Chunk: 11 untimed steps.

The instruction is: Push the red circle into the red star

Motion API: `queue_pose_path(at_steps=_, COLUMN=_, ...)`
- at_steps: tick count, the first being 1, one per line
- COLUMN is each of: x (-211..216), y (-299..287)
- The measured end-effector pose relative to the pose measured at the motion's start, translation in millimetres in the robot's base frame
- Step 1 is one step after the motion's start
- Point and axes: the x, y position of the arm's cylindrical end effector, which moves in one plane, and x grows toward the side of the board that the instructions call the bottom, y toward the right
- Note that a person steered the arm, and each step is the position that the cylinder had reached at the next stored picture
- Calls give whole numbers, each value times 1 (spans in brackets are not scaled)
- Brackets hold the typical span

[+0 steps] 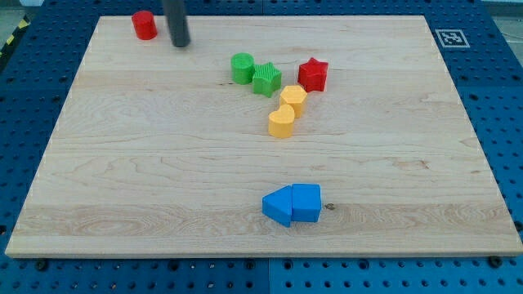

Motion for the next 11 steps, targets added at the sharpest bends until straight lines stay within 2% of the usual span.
queue_pose_path(at_steps=1, x=-1, y=-81)
queue_pose_path(at_steps=2, x=-27, y=-139)
queue_pose_path(at_steps=3, x=-58, y=-138)
queue_pose_path(at_steps=4, x=-71, y=-137)
queue_pose_path(at_steps=5, x=-71, y=-110)
queue_pose_path(at_steps=7, x=-45, y=13)
queue_pose_path(at_steps=8, x=-45, y=10)
queue_pose_path(at_steps=10, x=-44, y=-85)
queue_pose_path(at_steps=11, x=-14, y=-71)
